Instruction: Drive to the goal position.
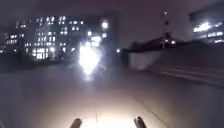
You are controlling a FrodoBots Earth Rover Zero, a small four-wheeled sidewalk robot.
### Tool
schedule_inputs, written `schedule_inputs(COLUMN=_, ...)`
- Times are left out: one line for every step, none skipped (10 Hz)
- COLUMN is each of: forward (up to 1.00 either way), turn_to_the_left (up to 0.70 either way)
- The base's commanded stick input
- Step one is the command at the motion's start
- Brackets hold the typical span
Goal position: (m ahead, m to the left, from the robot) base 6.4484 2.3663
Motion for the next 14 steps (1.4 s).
schedule_inputs(forward=1.00, turn_to_the_left=0.00)
schedule_inputs(forward=1.00, turn_to_the_left=0.00)
schedule_inputs(forward=1.00, turn_to_the_left=0.00)
schedule_inputs(forward=1.00, turn_to_the_left=0.00)
schedule_inputs(forward=1.00, turn_to_the_left=0.00)
schedule_inputs(forward=1.00, turn_to_the_left=0.00)
schedule_inputs(forward=1.00, turn_to_the_left=0.00)
schedule_inputs(forward=1.00, turn_to_the_left=0.00)
schedule_inputs(forward=1.00, turn_to_the_left=0.00)
schedule_inputs(forward=1.00, turn_to_the_left=0.00)
schedule_inputs(forward=1.00, turn_to_the_left=0.00)
schedule_inputs(forward=1.00, turn_to_the_left=0.00)
schedule_inputs(forward=1.00, turn_to_the_left=0.02)
schedule_inputs(forward=1.00, turn_to_the_left=0.07)
